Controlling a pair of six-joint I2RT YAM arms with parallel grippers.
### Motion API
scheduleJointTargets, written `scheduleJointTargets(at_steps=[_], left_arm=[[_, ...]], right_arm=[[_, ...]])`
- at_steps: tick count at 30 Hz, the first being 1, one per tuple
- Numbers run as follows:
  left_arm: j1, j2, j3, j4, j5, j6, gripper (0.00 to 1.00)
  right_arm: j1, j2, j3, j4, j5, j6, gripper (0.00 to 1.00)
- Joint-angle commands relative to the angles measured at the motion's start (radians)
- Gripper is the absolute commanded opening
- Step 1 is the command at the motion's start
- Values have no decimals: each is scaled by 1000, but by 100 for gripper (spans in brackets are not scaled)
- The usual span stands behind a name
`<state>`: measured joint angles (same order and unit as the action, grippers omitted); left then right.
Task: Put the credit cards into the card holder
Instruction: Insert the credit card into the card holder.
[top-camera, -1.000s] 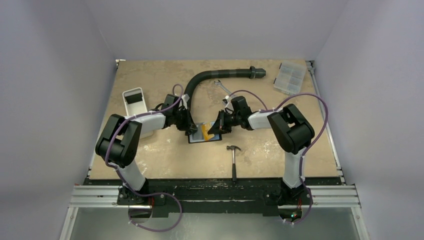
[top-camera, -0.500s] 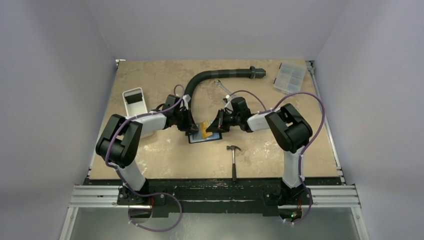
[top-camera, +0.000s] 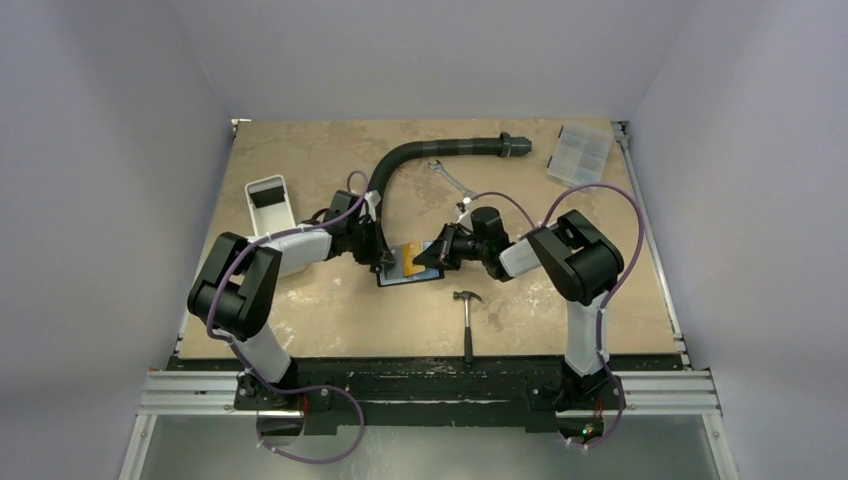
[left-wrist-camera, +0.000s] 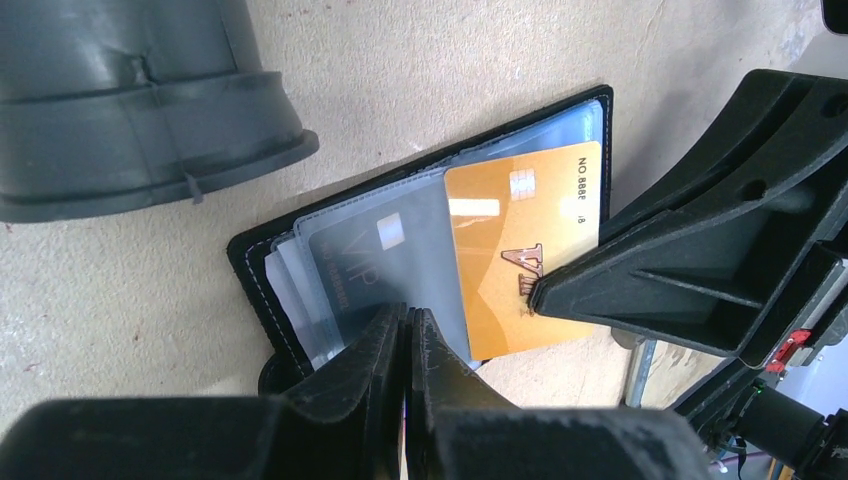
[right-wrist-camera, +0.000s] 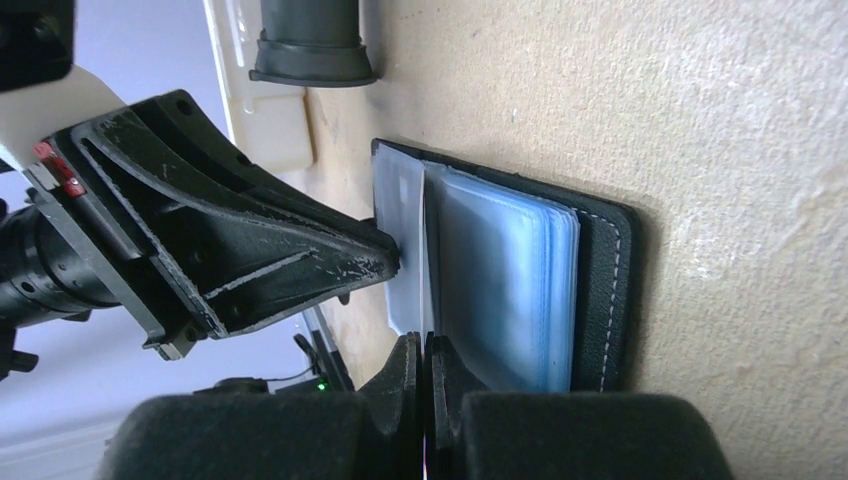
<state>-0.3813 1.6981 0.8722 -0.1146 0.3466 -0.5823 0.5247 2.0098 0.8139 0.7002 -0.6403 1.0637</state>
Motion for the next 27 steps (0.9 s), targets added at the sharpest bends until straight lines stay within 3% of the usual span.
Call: scheduleJointTargets(at_steps=[1, 15, 27], left_arm=[[-2, -33, 0, -28, -19, 18, 1], [30, -81, 37, -128, -78, 62, 8], [32, -20, 4, -103, -80, 55, 3]], right_arm=[[4, 26, -14, 161, -18, 100, 0], [6, 8, 69, -116, 26, -74, 0], [8, -34, 113, -285, 61, -194, 0]])
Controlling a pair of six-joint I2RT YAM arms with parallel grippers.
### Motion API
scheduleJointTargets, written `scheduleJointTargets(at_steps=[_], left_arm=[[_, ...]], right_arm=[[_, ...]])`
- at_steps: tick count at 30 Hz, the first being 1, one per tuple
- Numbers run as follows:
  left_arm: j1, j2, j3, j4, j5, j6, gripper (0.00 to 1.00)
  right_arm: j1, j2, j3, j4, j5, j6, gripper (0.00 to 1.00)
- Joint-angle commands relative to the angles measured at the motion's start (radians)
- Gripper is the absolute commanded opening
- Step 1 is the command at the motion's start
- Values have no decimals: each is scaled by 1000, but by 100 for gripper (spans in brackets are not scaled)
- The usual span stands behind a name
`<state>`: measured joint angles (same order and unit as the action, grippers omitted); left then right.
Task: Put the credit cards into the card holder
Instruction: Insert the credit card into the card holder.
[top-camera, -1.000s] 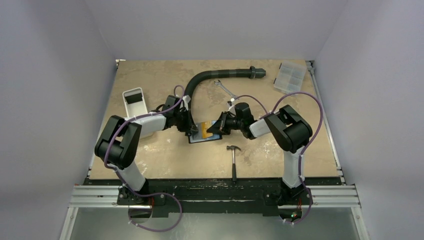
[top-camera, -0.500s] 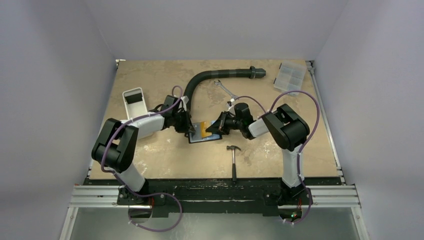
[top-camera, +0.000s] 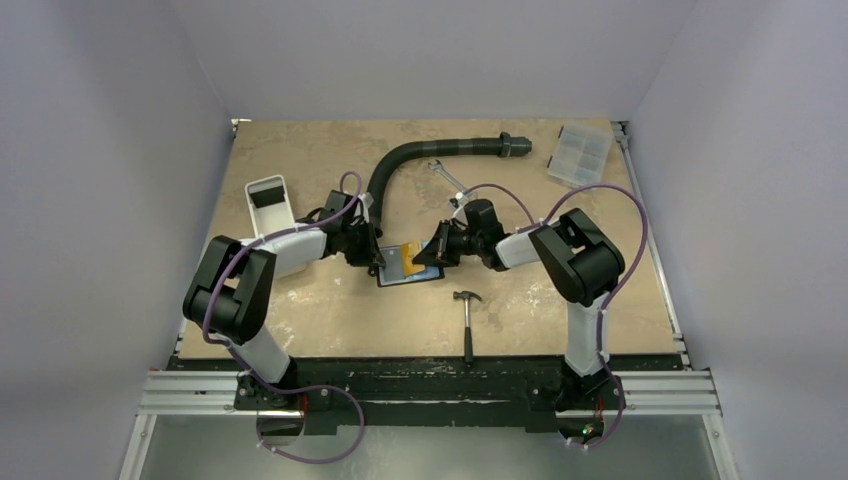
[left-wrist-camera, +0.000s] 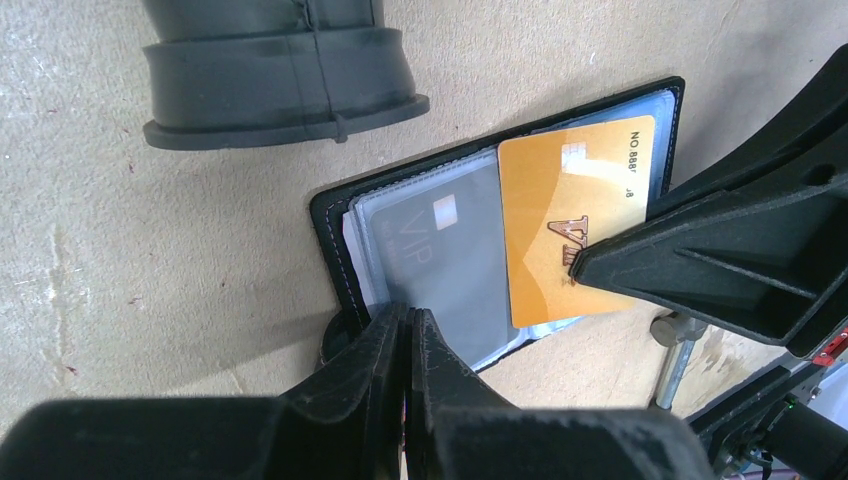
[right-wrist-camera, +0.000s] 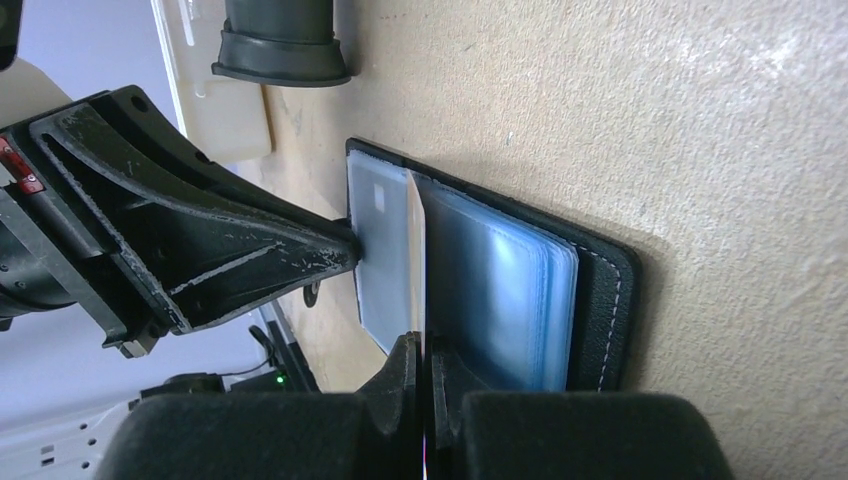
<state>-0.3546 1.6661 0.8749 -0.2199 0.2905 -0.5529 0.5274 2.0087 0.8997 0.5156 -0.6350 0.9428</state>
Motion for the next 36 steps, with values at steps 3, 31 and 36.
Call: scheduleJointTargets(at_steps=[3, 31, 36], left_arm=[[5, 9, -5, 4, -26, 24, 2], [5, 4, -17, 17, -10, 18, 0], [5, 3, -18, 17, -11, 20, 0]], right_arm=[[17, -19, 30, -88, 60, -62, 0], [67, -51, -94, 84, 46, 80, 0], [68, -42, -84, 67, 18, 71, 0]])
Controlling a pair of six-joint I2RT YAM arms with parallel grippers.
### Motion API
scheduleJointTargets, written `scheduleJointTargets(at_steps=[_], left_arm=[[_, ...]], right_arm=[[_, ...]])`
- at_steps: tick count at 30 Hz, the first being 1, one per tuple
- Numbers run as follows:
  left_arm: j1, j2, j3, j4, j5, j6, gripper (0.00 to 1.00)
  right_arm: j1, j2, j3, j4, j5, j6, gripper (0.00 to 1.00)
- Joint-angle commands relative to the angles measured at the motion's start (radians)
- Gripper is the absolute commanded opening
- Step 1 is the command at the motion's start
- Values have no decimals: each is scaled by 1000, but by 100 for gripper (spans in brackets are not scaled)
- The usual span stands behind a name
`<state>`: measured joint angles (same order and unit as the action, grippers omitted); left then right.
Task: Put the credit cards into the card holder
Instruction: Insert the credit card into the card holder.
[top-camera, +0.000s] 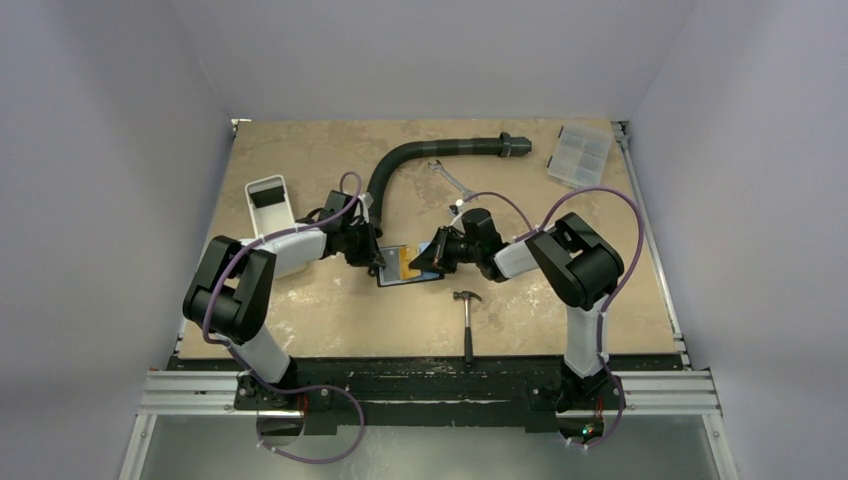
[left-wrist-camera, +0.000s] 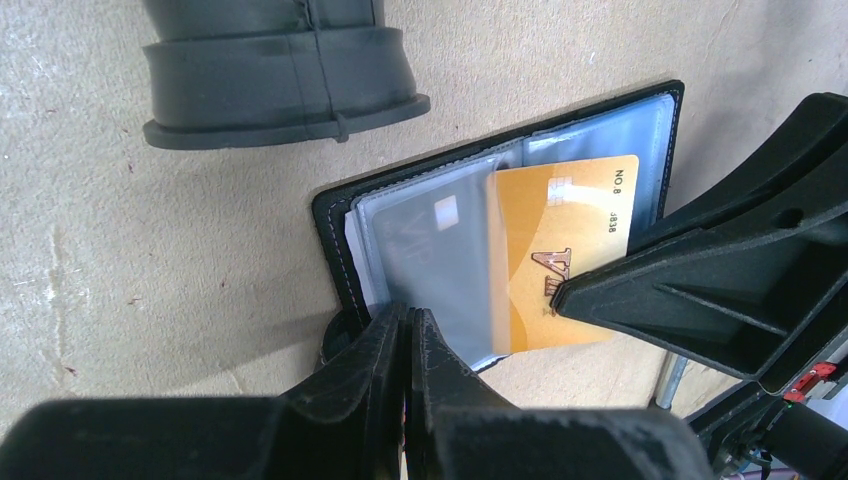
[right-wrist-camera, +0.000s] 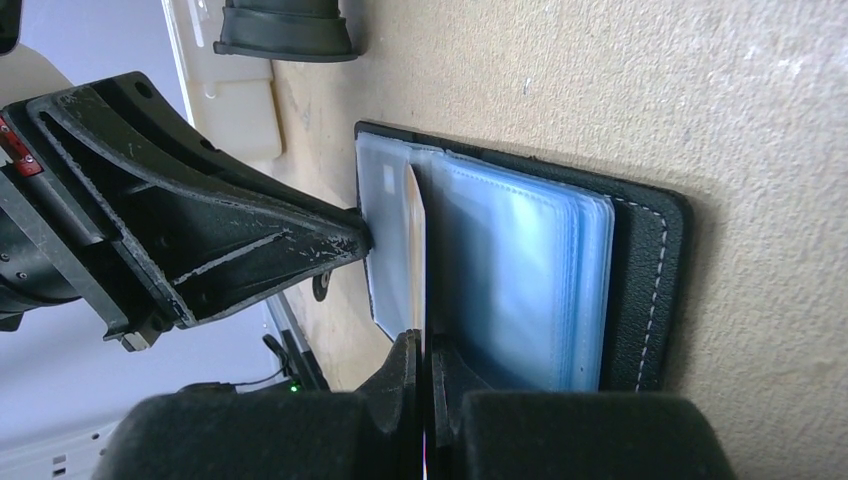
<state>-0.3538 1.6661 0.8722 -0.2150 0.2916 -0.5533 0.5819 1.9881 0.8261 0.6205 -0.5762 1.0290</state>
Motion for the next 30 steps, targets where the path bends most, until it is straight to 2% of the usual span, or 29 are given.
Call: scheduleJointTargets(at_steps=[1, 8, 13, 18, 21, 24, 26, 28, 30], left_arm=[[4, 4, -16, 12, -12, 20, 0], [4, 6, -22, 25, 8, 14, 0], [4, 7, -27, 35, 18, 9, 0], [4, -5, -42, 41, 30, 4, 0], [4, -14, -50, 45, 37, -3, 0], [4, -26, -59, 44, 33, -5, 0], [4, -31, -64, 44, 31, -3, 0], [4, -31, -68, 45, 28, -2, 0], [4, -29, -68, 47, 31, -4, 0]], right_arm=[[13, -23, -13, -36, -43, -18, 0], [22, 27, 32, -29, -49, -7, 0], [55, 57, 60, 53, -8, 52, 0], [55, 27, -47, 222, 38, 165, 6], [64, 36, -55, 250, 67, 185, 14], [59, 13, -48, 180, 48, 136, 26], [58, -19, -9, 13, 67, -4, 37], [57, -43, 24, -119, 89, -85, 42], [58, -74, 14, -162, 104, -118, 46]])
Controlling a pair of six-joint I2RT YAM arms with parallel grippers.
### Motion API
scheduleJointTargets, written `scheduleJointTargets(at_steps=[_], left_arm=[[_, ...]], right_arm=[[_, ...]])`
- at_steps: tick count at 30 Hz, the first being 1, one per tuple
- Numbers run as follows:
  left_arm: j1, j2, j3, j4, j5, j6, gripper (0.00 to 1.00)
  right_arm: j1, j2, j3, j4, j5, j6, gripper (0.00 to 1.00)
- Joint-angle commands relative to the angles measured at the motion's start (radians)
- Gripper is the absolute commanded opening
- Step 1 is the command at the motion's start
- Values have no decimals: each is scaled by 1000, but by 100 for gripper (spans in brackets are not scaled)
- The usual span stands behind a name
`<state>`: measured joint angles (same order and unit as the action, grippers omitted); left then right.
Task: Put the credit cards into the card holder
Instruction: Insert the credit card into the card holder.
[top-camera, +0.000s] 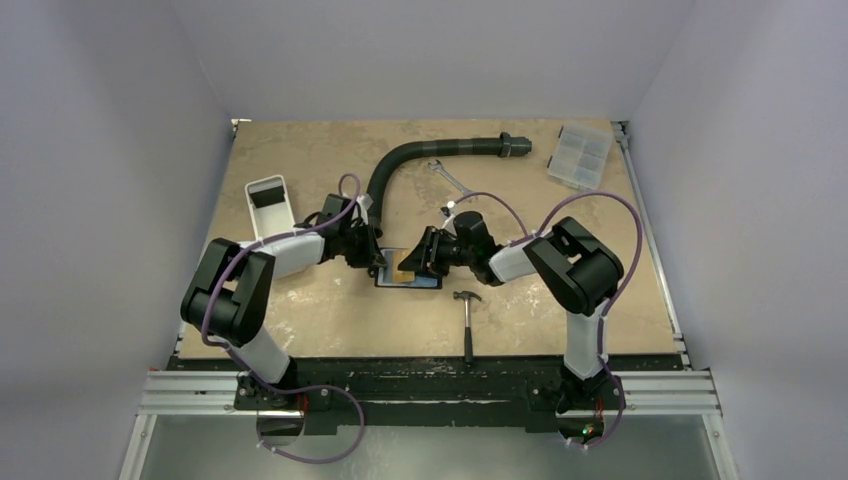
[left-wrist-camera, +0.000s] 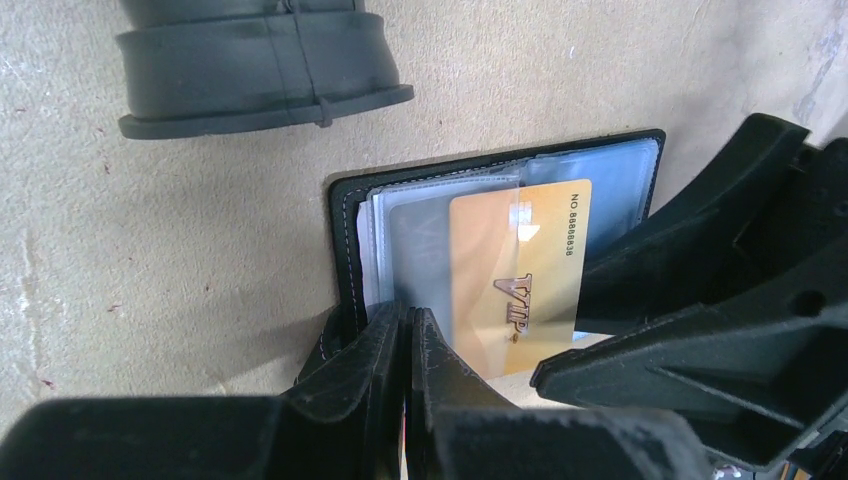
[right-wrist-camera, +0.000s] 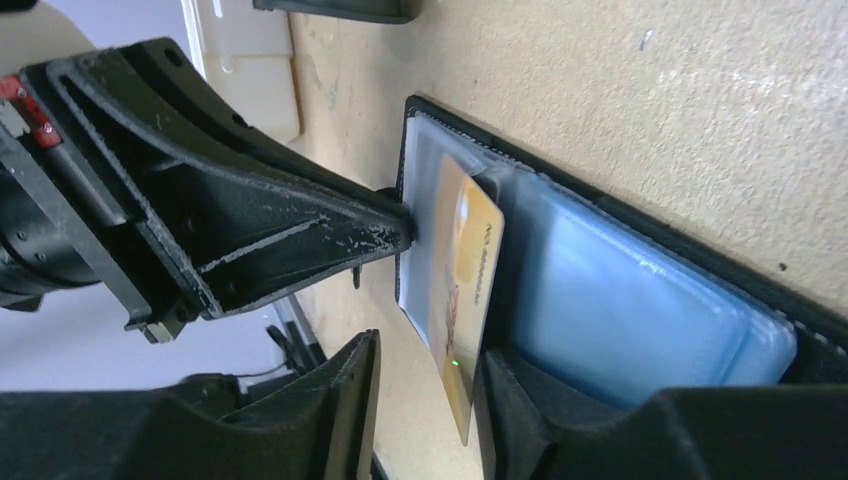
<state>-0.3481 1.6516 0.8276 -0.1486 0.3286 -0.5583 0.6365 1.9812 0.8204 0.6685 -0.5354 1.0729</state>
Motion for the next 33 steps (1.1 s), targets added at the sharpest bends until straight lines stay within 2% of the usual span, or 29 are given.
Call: scheduleJointTargets(at_steps=[1, 9, 10, 14, 18, 22, 33], left_arm=[[-2, -13, -23, -17, -6, 1, 0], [-2, -14, -18, -21, -2, 3, 0], [-2, -16, -18, -23, -3, 5, 0], [-2, -30, -24, -35, -11, 6, 0], [-2, -43, -54, -22, -16, -3, 0], [-2, -43, -79, 2, -10, -18, 0], [-5, -68, -131, 53, 2, -58, 0]], right_arm=[[3, -80, 15, -241, 74, -178, 47], [0, -114, -15, -249, 105, -202, 48], [-2, -109, -14, -244, 102, -200, 44], [-4, -110, -10, -231, 124, -201, 20], [-3, -93, 5, -233, 126, -213, 7], [4, -78, 5, -210, 146, -221, 0], [14, 30, -49, 93, 42, 4, 0]])
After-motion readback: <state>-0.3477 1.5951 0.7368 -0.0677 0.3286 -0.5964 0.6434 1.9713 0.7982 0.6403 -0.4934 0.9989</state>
